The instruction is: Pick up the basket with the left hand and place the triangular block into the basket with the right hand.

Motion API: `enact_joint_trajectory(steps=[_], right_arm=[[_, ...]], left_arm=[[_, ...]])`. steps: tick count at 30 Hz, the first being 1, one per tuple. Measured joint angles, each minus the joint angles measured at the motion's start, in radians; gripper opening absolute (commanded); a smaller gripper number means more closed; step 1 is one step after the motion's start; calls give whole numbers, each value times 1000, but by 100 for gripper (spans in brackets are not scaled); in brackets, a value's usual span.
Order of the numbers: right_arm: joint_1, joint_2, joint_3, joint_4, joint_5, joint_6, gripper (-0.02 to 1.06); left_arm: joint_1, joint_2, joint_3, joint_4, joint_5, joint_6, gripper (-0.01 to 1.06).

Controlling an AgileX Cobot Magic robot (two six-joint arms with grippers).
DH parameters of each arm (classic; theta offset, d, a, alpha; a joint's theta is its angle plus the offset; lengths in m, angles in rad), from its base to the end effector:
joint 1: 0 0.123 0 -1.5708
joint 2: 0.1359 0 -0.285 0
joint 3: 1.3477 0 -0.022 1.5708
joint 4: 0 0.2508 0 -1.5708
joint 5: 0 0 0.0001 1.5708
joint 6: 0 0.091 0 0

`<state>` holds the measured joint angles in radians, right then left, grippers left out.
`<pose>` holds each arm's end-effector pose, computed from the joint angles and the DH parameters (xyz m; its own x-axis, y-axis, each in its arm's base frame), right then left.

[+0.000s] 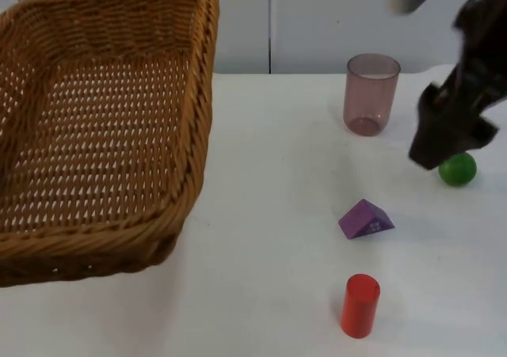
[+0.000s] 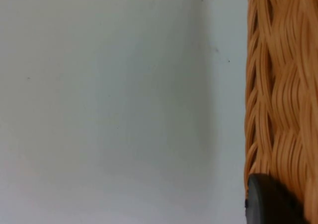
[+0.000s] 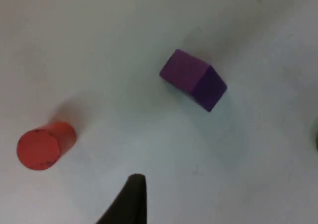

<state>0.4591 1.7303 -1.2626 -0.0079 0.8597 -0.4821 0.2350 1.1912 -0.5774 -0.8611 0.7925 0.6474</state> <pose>0.3171 0.1561 0.2368 -0.5426 -0.7905 -0.2842 -0.7870 0.5966 -0.1570 0.1992 -0.0029 0.2239 -0.8721 -0.2415 -0.4255 0.0044 0.8658 -0.5004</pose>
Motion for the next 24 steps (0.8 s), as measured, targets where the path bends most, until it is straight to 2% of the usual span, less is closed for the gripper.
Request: enact_joint_trajectory(steps=[2,3,5,7,12,19,24], right_arm=[[0,80,-42,21,-11,-100,94],[0,80,-42,21,-11,-100,93],[0,175,-83,64,-35,-240,93],[0,234,-111,89,-60,-323,93],[0,328,-157,98,-71,-388,93],[0,441,-172,102,-92,-479,85],[0,474,-172,72,-140,-491,83]], left_arm=[[0,12,0,0,0,0,0],[0,12,0,0,0,0,0],[0,19,0,0,0,0,0],[0,21,0,2,-5,-2,0],[0,21,0,22,-16,-6,0],[0,21,0,47,-25,-18,0],[0,21,0,52,-27,-18,0]])
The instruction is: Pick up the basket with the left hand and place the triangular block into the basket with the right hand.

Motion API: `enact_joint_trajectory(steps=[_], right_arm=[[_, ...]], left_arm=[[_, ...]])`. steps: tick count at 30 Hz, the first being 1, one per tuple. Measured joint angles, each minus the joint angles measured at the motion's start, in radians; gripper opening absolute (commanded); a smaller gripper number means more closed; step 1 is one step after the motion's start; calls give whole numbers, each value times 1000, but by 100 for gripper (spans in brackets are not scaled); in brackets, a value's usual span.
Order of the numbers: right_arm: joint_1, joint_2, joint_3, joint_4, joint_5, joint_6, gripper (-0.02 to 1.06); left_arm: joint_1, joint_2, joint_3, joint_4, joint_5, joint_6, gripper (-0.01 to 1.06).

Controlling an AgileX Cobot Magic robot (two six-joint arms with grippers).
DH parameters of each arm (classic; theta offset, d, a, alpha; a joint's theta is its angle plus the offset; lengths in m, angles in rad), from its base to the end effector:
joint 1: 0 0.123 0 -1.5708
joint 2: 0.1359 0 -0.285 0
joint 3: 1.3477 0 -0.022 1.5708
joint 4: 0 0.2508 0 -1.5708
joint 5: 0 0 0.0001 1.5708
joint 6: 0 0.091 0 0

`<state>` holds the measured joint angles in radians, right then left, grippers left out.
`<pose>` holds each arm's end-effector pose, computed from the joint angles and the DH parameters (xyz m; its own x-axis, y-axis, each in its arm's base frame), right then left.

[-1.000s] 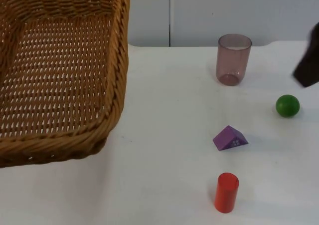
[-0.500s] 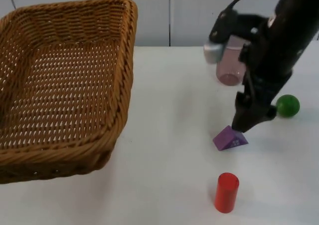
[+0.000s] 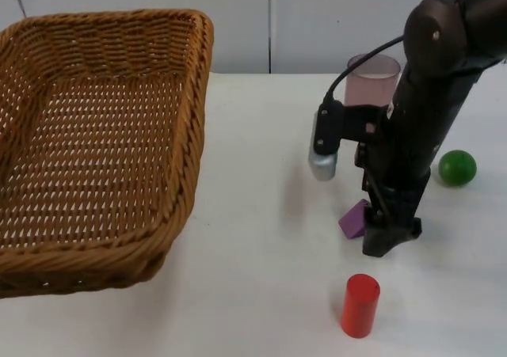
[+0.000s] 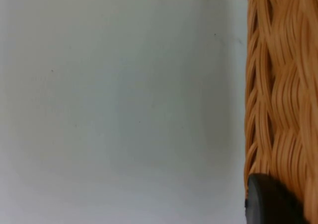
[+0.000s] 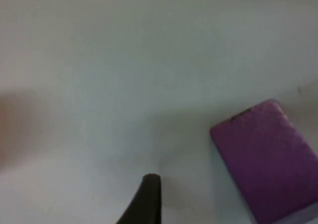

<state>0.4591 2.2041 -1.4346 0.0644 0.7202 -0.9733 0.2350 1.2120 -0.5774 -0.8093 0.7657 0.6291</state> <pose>0.3766 0.1905 0.0971 -0.1732 -0.9756 -0.1348 -0.9760 0.1884 -0.1094 0.2011 0.0012 0.2179 -0.8808 -0.2272 -0.4154 -0.0108 0.8868 -0.4621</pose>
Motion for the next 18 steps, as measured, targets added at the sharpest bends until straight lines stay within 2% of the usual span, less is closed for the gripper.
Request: enact_joint_trajectory(steps=[2,3,4,5,7,8,10,13,17,18], right_arm=[[0,2,0,-4,-7,-4,75],[0,4,0,-5,-11,-8,75],[0,6,0,-7,-15,-11,68],[0,6,0,-7,-15,-13,58],[0,6,0,-7,-17,-13,30],[0,6,0,-7,-17,-13,30],[0,6,-2,-7,-19,-14,-1],[0,-3,-12,-7,-5,-14,0],[0,-88,-76,-8,160,12,0],[0,-88,-76,-8,160,12,0]], left_arm=[[0,0,0,0,0,0,0],[0,0,0,0,0,0,0],[0,0,0,0,0,0,0],[0,0,0,0,-2,0,0],[0,0,0,2,-2,0,0],[0,0,0,2,-4,0,0],[0,0,0,4,-4,0,0],[0,0,0,4,-4,0,0],[0,0,0,4,-4,0,0],[0,0,0,4,-4,0,0]])
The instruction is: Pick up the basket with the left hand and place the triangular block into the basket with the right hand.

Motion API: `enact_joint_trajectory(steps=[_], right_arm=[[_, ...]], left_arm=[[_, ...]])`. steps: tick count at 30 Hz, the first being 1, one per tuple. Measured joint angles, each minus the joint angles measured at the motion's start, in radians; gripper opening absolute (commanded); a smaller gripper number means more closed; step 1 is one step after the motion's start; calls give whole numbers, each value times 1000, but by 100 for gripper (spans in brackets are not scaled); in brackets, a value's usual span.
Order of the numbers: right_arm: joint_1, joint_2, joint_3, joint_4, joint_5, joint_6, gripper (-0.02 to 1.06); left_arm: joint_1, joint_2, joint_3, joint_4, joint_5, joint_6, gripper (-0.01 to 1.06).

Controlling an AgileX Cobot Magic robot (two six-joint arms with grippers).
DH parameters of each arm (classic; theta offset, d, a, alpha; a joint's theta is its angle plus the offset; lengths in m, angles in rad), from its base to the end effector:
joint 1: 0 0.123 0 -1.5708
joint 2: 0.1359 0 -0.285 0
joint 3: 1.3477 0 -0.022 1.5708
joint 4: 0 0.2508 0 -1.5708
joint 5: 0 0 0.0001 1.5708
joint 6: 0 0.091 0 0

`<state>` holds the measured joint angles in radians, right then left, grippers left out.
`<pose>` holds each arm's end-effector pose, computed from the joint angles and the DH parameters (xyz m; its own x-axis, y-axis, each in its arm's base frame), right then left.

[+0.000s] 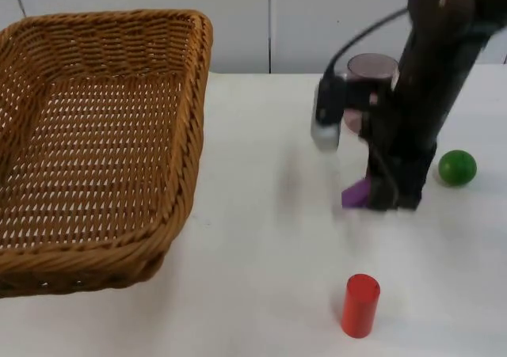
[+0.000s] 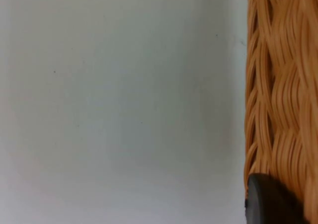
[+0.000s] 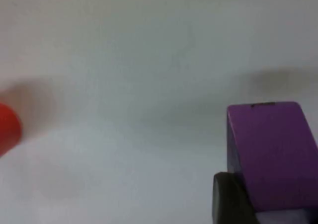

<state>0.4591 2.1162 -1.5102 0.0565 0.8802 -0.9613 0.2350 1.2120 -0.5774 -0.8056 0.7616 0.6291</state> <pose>0.3781 0.1913 0.1495 -0.1723 -0.9754 -0.1376 -0.9758 0.1881 -0.1114 0.2013 0.0016 0.2178 -0.8800 -0.2256 -0.4181 -0.0106 0.8892 -0.4574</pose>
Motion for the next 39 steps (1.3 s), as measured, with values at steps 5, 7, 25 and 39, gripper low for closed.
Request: enact_joint_trajectory(steps=[5,7,25,39], right_arm=[[0,-173,-90,0,140,189,0],[0,-207,-101,2,143,239,0],[195,-363,-210,93,36,559,0],[375,-32,-400,108,-125,680,9]], left_arm=[[0,0,0,0,0,0,0],[0,0,0,0,-2,0,0],[0,0,0,4,-6,0,0],[0,0,0,4,-10,0,0]])
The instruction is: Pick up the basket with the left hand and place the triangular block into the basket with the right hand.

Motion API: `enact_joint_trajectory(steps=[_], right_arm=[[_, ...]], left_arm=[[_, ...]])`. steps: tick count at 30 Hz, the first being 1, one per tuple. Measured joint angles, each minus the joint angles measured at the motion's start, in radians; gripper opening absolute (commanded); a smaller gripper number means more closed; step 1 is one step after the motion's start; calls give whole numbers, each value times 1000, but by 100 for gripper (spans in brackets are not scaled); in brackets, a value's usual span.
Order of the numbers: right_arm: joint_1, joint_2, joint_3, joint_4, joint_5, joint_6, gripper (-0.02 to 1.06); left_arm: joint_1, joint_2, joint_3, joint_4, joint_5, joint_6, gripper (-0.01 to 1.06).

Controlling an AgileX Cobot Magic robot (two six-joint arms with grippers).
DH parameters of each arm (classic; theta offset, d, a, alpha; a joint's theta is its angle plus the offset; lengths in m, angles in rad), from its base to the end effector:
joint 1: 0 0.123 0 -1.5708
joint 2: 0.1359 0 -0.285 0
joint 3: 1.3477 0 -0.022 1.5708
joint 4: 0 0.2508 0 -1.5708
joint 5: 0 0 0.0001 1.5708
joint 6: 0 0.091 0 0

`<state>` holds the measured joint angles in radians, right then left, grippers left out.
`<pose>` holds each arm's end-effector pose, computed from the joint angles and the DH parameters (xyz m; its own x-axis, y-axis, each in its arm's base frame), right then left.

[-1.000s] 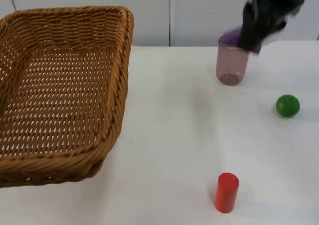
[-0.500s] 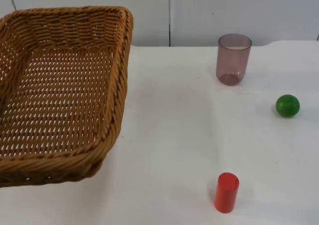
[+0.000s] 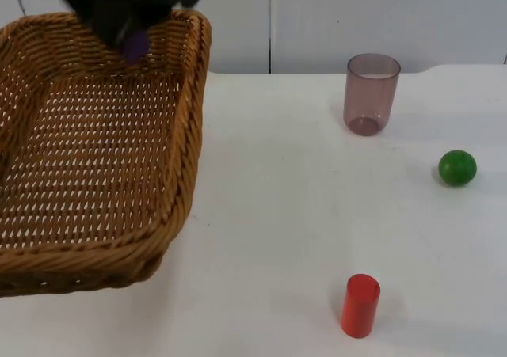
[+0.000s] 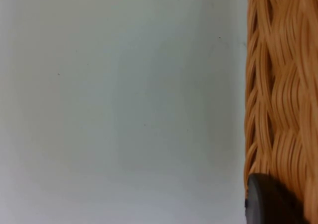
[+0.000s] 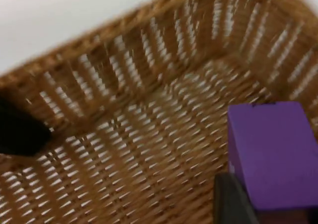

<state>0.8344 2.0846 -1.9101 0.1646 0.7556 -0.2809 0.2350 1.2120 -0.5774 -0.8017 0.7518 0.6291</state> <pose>0.3180 0.3660 0.2828 -0.3662 -0.6405 -0.6751 -0.8564 0.5158 -0.0249 0.2018 0.0023 0.2177 -0.8770 -0.2255 -0.4244 -0.0119 0.8929 -0.4500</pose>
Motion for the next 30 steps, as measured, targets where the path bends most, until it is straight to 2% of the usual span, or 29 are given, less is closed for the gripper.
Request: enact_joint_trajectory(steps=[3,4,5,7,8,9,10,11,15,20,21,24,26,30], right_arm=[[6,58,0,0,-6,17,34],[6,58,0,0,-6,17,47],[6,67,0,0,-9,20,47],[6,77,0,0,-9,23,80],[6,77,0,0,-9,23,92],[8,79,-2,0,-9,25,92],[8,74,-1,2,-9,25,102],[8,66,-1,2,-10,25,105],[8,8,-1,-9,-17,25,105],[8,-217,-1,-126,-28,78,105],[8,-217,-1,-126,-28,78,105],[8,-348,-1,-209,-1,152,105],[8,-419,9,-225,20,171,105],[8,-583,128,-240,42,183,105]], left_arm=[[0,0,0,0,-2,0,0],[0,0,0,0,-2,0,0],[0,0,0,0,-2,0,0],[0,2,0,5,-2,0,0],[0,2,0,5,-2,0,0],[0,2,0,5,-2,0,0],[0,2,0,6,-2,0,0],[0,2,0,6,-2,0,0],[0,2,0,6,-2,0,0],[0,2,0,6,-2,0,0],[0,2,0,6,-2,0,0],[0,2,0,6,-2,0,0],[0,2,0,6,-4,0,0],[0,2,0,6,-6,0,0]])
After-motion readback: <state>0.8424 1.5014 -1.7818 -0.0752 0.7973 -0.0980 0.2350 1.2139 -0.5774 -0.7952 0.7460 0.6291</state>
